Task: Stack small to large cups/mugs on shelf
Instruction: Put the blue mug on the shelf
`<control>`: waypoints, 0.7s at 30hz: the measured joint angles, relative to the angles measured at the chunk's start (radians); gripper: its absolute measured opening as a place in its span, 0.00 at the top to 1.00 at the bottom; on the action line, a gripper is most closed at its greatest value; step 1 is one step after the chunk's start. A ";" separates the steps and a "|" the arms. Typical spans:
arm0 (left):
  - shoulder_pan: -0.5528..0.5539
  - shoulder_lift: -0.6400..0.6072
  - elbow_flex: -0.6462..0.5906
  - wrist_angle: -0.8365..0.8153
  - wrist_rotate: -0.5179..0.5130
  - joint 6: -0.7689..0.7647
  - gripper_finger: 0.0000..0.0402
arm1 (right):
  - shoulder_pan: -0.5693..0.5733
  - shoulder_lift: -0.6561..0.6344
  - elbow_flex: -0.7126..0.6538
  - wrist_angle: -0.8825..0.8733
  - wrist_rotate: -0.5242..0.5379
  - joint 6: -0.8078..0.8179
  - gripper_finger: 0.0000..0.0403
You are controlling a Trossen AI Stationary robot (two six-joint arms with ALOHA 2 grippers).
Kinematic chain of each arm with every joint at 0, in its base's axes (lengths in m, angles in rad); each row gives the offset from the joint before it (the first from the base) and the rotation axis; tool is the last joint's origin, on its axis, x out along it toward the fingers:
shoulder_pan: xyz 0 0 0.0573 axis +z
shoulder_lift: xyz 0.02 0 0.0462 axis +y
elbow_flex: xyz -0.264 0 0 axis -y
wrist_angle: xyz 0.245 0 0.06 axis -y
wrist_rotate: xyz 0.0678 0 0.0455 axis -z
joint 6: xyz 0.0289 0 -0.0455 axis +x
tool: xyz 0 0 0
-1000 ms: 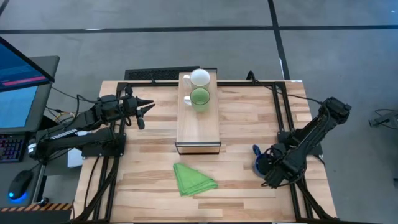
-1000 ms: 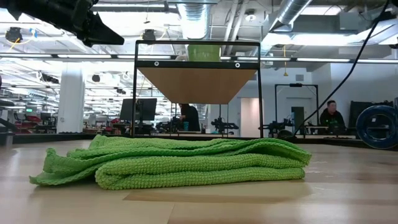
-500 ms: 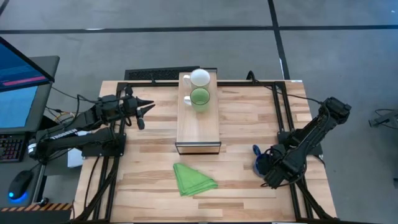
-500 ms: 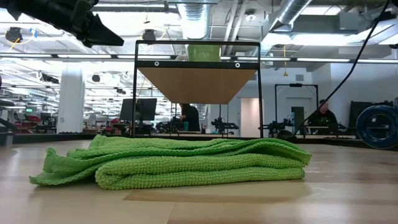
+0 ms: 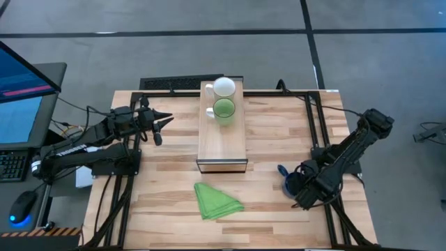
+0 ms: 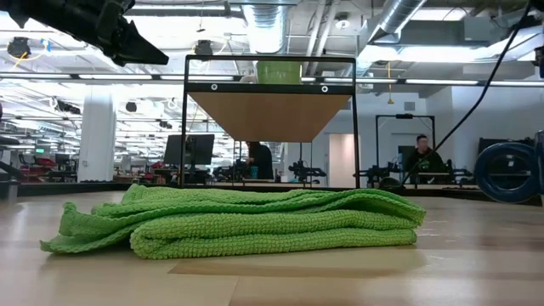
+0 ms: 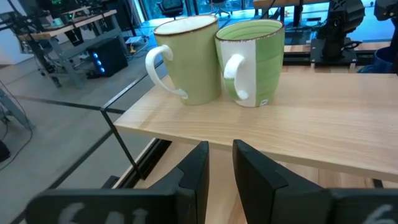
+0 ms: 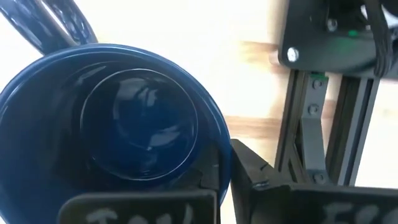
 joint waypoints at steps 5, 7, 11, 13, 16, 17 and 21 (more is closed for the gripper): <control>0.000 0.000 0.000 0.000 0.000 0.000 0.84 | -0.060 -0.007 0.001 -0.027 0.016 -0.146 0.94; 0.000 0.000 0.000 0.000 0.000 -0.001 0.84 | -0.089 -0.020 0.001 -0.039 0.028 -0.201 0.94; 0.000 0.000 0.000 -0.002 0.000 -0.008 0.84 | -0.144 -0.058 -0.001 -0.048 0.098 -0.296 0.94; 0.000 0.000 0.000 -0.003 0.000 -0.011 0.84 | -0.173 -0.074 -0.001 -0.063 0.123 -0.336 0.94; 0.000 0.000 0.000 -0.003 0.000 -0.017 0.84 | -0.215 -0.096 -0.002 -0.103 0.136 -0.401 0.94; 0.000 0.000 0.000 -0.003 0.000 -0.018 0.84 | -0.227 -0.102 -0.002 -0.112 0.141 -0.423 0.94; 0.000 0.000 0.000 -0.004 0.000 -0.028 0.84 | -0.272 -0.129 -0.002 -0.125 0.171 -0.497 0.95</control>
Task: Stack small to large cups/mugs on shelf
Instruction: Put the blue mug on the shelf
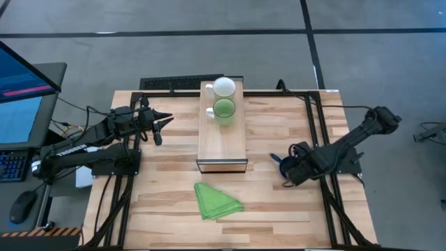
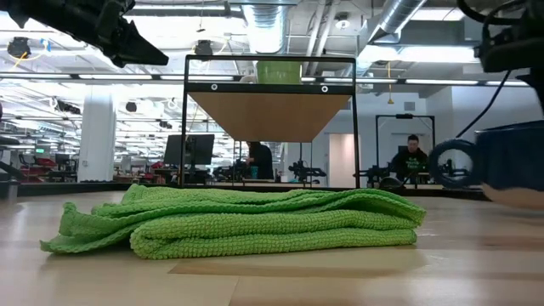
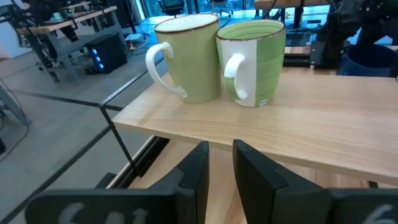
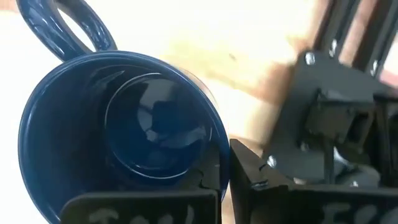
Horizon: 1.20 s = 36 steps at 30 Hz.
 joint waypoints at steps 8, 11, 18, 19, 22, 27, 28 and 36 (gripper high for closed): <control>0.000 0.000 0.000 -0.001 0.000 -0.010 0.84 | -0.067 -0.027 0.000 0.015 0.030 -0.103 0.95; 0.000 0.000 0.000 -0.002 0.000 -0.010 0.84 | -0.098 -0.022 -0.006 0.039 0.031 -0.145 0.95; 0.000 0.000 0.000 -0.002 0.000 -0.010 0.84 | -0.191 -0.012 -0.021 0.107 0.092 -0.286 0.95; 0.000 0.000 0.000 -0.003 0.000 -0.010 0.84 | -0.205 -0.012 -0.021 0.117 0.106 -0.313 0.95; 0.000 0.000 0.000 -0.006 0.000 -0.010 0.84 | -0.255 -0.012 -0.021 0.125 0.113 -0.409 0.95; 0.000 0.000 0.000 -0.025 0.000 -0.010 0.84 | -0.355 -0.012 -0.021 0.185 0.150 -0.606 0.95; 0.000 0.000 0.000 -0.027 0.000 -0.014 0.84 | -0.375 -0.012 -0.021 0.196 0.157 -0.641 0.95; 0.000 0.000 0.000 -0.052 0.000 -0.029 0.84 | -0.546 -0.012 -0.021 0.323 0.161 -0.962 0.95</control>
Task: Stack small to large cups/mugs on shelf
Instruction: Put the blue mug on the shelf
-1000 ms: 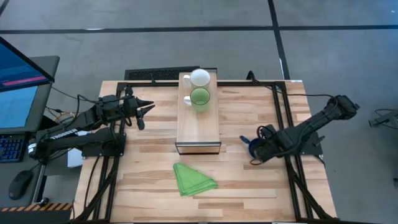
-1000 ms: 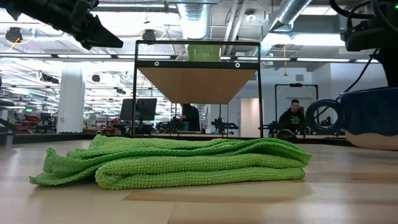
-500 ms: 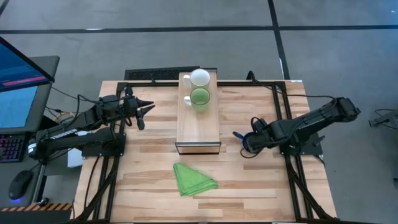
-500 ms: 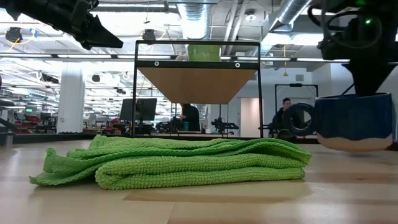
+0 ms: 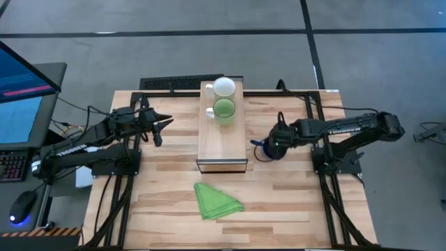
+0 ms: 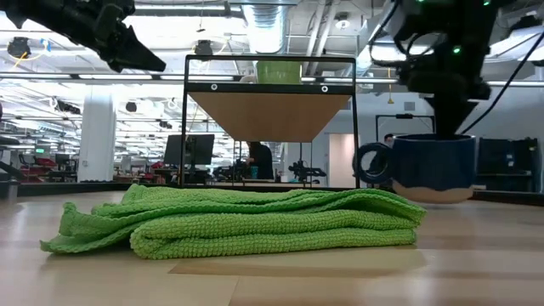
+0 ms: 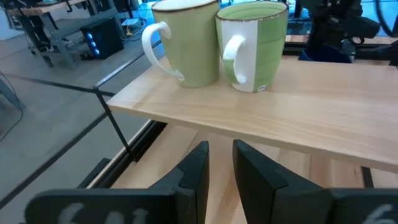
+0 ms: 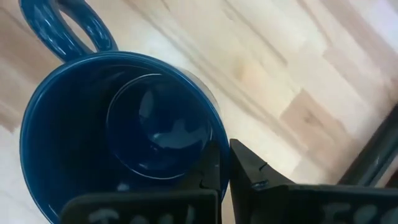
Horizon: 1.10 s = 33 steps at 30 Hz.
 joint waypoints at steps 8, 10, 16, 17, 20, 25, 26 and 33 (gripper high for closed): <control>0.000 0.000 0.000 -0.021 -0.006 -0.023 0.84 | -0.121 0.000 0.001 0.030 -0.032 -0.185 0.95; 0.000 0.000 0.000 -0.021 -0.008 -0.025 0.84 | -0.137 -0.002 0.010 0.028 -0.042 -0.211 0.95; 0.000 0.000 0.000 -0.021 -0.008 -0.046 0.84 | -0.152 -0.003 0.080 0.009 -0.069 -0.267 0.95; 0.000 0.000 0.000 -0.021 -0.008 -0.047 0.84 | -0.152 -0.003 0.097 -0.007 -0.068 -0.267 0.95; 0.000 0.000 0.000 -0.021 -0.008 -0.048 0.84 | -0.152 -0.003 0.145 -0.072 -0.067 -0.268 0.95; 0.000 0.000 0.000 -0.021 -0.008 -0.056 0.84 | -0.152 -0.004 0.220 -0.180 -0.055 -0.262 0.95; 0.000 0.000 0.000 -0.021 -0.008 -0.059 0.84 | -0.152 -0.004 0.233 -0.193 -0.056 -0.262 0.95; 0.000 0.000 0.000 -0.021 -0.008 -0.067 0.84 | -0.152 -0.004 0.325 -0.244 -0.056 -0.286 0.95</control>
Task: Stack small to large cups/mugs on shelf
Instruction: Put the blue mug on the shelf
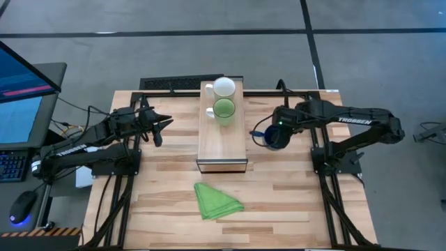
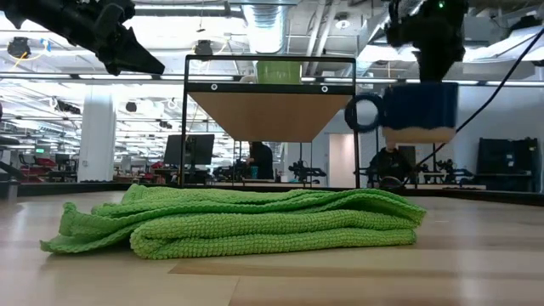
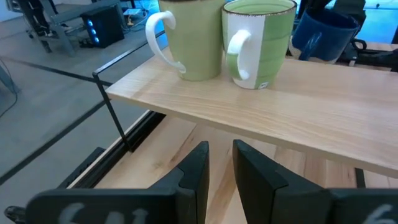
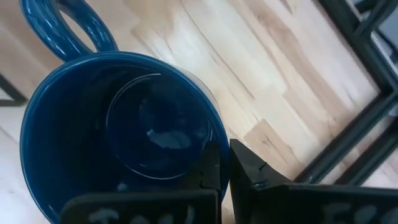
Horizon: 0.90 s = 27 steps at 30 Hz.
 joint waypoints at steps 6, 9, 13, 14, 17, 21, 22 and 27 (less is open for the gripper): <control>0.000 0.000 0.000 0.000 0.000 -0.011 0.84 | 0.000 0.000 0.094 0.002 0.000 -0.042 0.95; 0.000 0.000 0.000 0.000 0.000 -0.011 0.84 | 0.000 0.000 0.142 0.009 0.000 -0.056 0.95; 0.000 0.000 0.000 0.000 0.000 -0.011 0.84 | 0.000 0.017 0.205 0.012 0.000 -0.065 0.95; 0.000 0.000 0.000 0.000 0.000 -0.011 0.84 | 0.000 0.026 0.220 0.015 0.000 -0.073 0.95; 0.000 0.000 0.000 0.001 0.000 -0.011 0.84 | 0.000 0.072 0.277 0.008 -0.005 -0.108 0.95; 0.000 0.000 0.000 0.002 0.000 -0.027 0.84 | 0.005 0.163 0.365 0.002 -0.024 -0.172 0.95; 0.000 0.000 0.000 0.002 0.000 -0.027 0.84 | 0.005 0.187 0.391 0.002 -0.041 -0.186 0.95; 0.000 0.000 0.000 -0.006 0.000 -0.029 0.84 | 0.007 0.311 0.531 -0.037 -0.068 -0.242 0.95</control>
